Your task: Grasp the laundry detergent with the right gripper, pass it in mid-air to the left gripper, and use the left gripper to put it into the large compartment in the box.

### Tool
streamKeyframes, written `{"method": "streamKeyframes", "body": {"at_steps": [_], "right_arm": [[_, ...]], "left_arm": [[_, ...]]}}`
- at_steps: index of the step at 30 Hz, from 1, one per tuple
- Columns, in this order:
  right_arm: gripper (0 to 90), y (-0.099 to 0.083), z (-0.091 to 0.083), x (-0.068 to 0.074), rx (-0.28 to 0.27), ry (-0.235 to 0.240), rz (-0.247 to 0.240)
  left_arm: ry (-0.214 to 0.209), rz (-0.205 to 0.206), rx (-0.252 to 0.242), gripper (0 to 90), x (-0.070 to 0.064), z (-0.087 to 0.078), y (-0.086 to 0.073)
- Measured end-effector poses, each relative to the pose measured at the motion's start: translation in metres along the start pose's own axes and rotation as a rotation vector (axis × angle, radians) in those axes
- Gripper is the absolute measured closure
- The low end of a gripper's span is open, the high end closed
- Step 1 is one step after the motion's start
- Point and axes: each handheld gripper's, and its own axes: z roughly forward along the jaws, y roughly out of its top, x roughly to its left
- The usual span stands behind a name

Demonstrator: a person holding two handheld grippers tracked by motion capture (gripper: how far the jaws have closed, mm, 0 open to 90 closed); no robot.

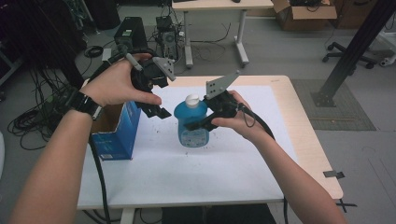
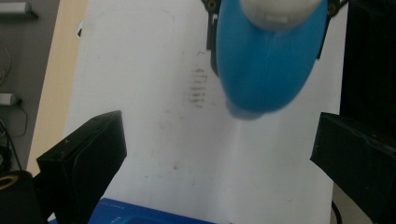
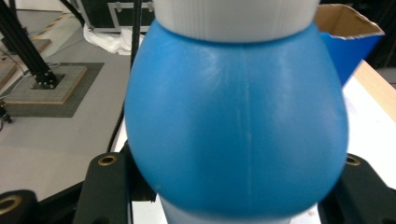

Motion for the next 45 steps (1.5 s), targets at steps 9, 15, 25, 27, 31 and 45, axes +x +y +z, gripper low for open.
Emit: {"method": "streamKeyframes", "body": {"at_steps": [9,15,25,27,31,45], "right_arm": [[42.1,0.022,0.025,0.001,0.027,0.025,-0.022],[42.2,0.028,0.032,0.001,0.028,0.031,-0.024],[42.2,0.031,0.036,0.002,0.030,0.037,-0.027],[42.2,0.030,0.036,0.002,0.031,0.038,-0.028],[42.2,0.030,0.035,0.002,0.029,0.040,-0.030],[42.3,0.029,0.035,0.003,0.028,0.043,-0.031]], "left_arm": [[-0.012,0.007,-0.002,3.7,-0.005,-0.001,-0.001],[-0.019,0.010,-0.004,3.7,-0.006,0.000,0.000],[-0.057,0.027,0.001,7.0,-0.008,0.005,0.005],[-0.057,0.025,0.000,8.7,-0.008,0.006,0.006],[-0.059,0.024,0.002,10.8,-0.008,0.007,0.006],[-0.064,0.013,0.007,18.3,-0.010,0.012,0.010]]}}
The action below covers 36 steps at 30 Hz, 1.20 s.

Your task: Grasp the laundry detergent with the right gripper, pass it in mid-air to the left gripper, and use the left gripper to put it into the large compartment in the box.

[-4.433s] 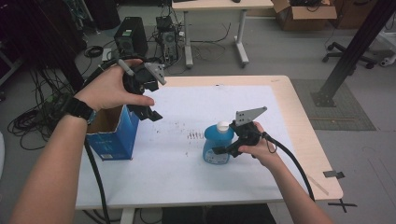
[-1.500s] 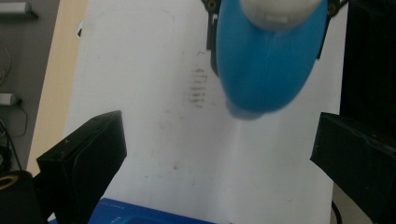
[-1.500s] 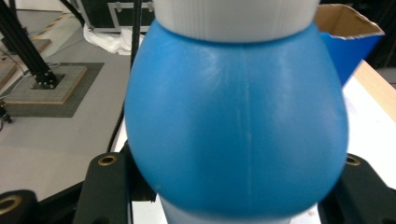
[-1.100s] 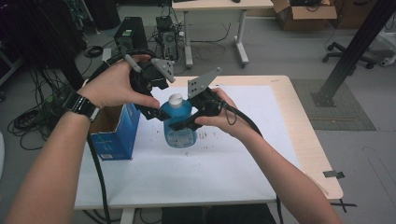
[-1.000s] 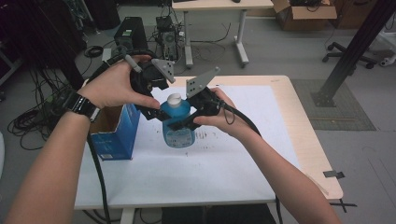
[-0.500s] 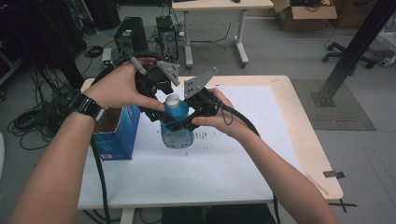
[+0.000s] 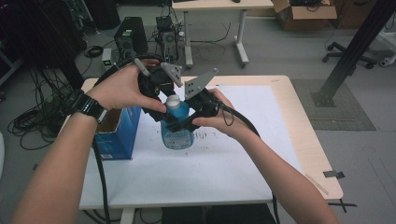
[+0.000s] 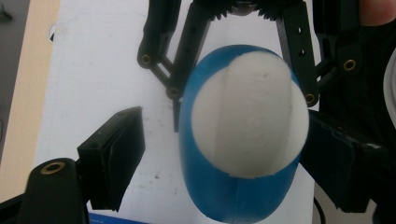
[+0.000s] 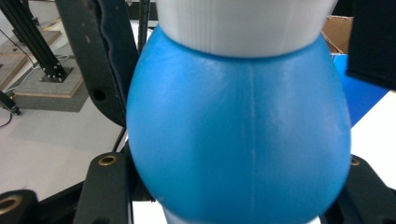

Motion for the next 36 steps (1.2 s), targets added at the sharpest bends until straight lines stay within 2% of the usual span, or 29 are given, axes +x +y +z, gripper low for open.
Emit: {"method": "streamKeyframes", "body": {"at_steps": [20,26,36], "right_arm": [[42.3,-0.0001,-0.0028,0.0018,-0.002,-0.007,-0.011],[42.3,-0.0007,-0.0029,0.0021,-0.001,-0.005,-0.009],[42.3,-0.0024,-0.0030,0.0013,0.002,-0.008,0.001]], "left_arm": [[-0.040,-0.007,0.011,29.6,-0.0003,0.0014,0.0042],[-0.041,-0.010,0.015,30.4,-0.0008,0.0019,0.0050],[-0.050,-0.001,0.018,36.9,-0.0016,0.0024,0.0067]]}}
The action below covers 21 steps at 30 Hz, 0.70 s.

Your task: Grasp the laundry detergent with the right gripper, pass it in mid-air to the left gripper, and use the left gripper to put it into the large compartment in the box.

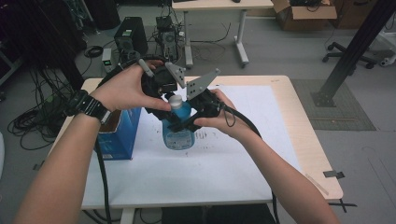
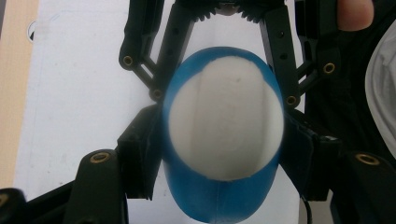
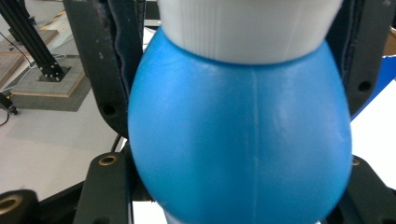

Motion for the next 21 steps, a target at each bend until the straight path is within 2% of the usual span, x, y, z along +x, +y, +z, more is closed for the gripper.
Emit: {"method": "streamKeyframes", "body": {"at_steps": [13,14,16,17,19,20,21], "right_arm": [[41.7,-0.001,0.001,-0.001,0.002,0.022,0.015],[39.2,-0.001,0.000,-0.001,-0.008,0.030,0.020],[28.3,0.000,0.000,-0.002,-0.015,0.035,0.029],[22.2,-0.001,0.000,-0.002,0.001,0.042,0.037],[13.5,-0.005,-0.001,-0.002,0.030,0.030,0.043],[13.5,-0.005,-0.001,-0.002,0.030,0.030,0.043],[6.5,-0.011,-0.004,-0.004,0.071,0.011,0.062]], "left_arm": [[-0.021,-0.019,0.021,37.7,0.002,0.000,0.003],[-0.028,-0.018,0.025,37.8,0.002,0.000,0.004],[-0.035,-0.025,0.036,37.8,0.004,-0.001,0.005],[-0.035,-0.025,0.036,37.8,0.004,-0.001,0.005],[-0.033,-0.056,0.050,37.9,0.005,-0.006,0.007],[-0.033,-0.056,0.050,37.9,0.005,-0.006,0.007],[-0.016,-0.087,0.056,37.9,0.007,-0.013,0.007]]}}
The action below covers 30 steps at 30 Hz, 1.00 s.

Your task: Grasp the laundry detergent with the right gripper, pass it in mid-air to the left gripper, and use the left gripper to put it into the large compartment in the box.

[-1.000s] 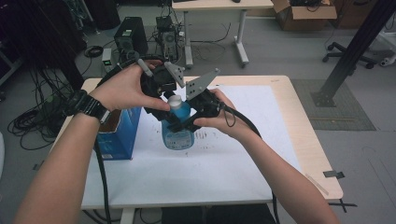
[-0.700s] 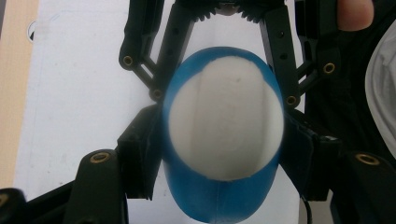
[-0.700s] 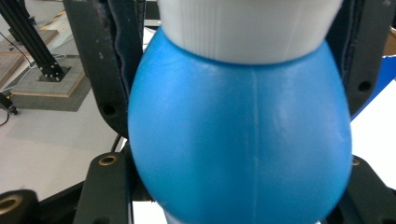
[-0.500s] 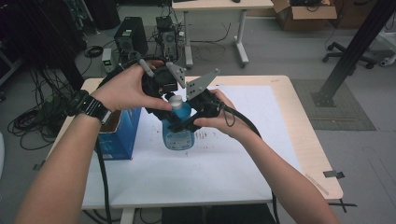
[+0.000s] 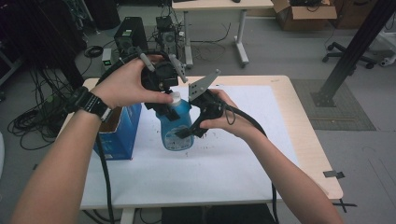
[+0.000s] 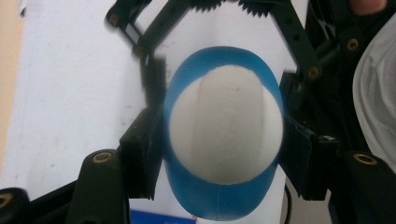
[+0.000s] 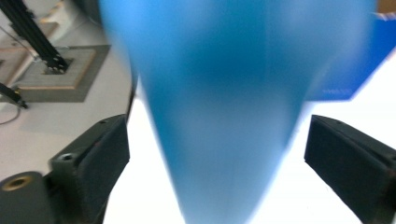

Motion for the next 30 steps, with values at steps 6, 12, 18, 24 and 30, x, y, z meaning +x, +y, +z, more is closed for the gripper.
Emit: {"method": "streamKeyframes", "body": {"at_steps": [6,12,18,24,30], "right_arm": [[4.7,-0.022,-0.024,-0.007,0.035,-0.031,0.060],[4.8,-0.052,-0.060,-0.015,0.078,-0.110,0.127],[4.8,-0.091,-0.100,-0.023,0.133,-0.215,0.205],[4.9,-0.113,-0.124,-0.025,0.175,-0.278,0.242],[5.3,-0.136,-0.150,-0.025,0.196,-0.328,0.290]], "left_arm": [[0.096,-0.148,0.038,37.8,0.010,-0.025,-0.005],[0.195,-0.363,0.076,37.9,0.025,-0.052,-0.017],[0.297,-0.625,0.064,37.9,0.037,-0.076,-0.035],[0.373,-0.837,0.066,37.9,0.049,-0.095,-0.058],[0.409,-1.008,0.060,37.9,0.059,-0.107,-0.084]]}}
